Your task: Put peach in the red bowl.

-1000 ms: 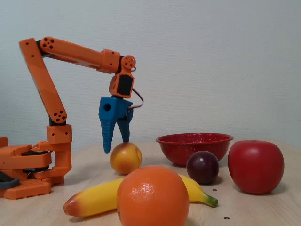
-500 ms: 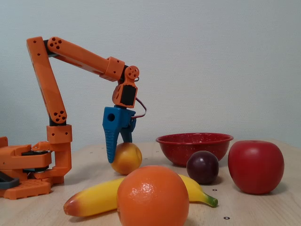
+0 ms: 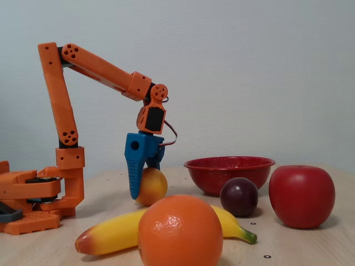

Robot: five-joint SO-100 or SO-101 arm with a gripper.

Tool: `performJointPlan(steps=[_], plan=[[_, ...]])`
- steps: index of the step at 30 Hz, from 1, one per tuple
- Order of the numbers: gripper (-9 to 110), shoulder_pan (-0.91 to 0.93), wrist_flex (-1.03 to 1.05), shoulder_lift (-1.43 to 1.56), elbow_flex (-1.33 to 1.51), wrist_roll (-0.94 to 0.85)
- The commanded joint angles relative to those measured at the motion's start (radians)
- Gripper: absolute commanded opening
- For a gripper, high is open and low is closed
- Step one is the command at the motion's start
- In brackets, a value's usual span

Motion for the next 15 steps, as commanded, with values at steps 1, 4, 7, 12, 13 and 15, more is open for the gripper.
performJointPlan(steps=[1,4,7,12,13,15], plan=[[45,0.015,-0.032,0.017,-0.032,-0.029],[45,0.015,-0.057,0.012,-0.032,-0.026],[45,0.014,-0.067,0.009,-0.031,-0.026],[45,0.025,-0.089,0.006,-0.02,-0.028],[45,0.026,-0.092,0.006,-0.018,-0.029],[45,0.029,-0.098,0.006,-0.017,-0.029]])
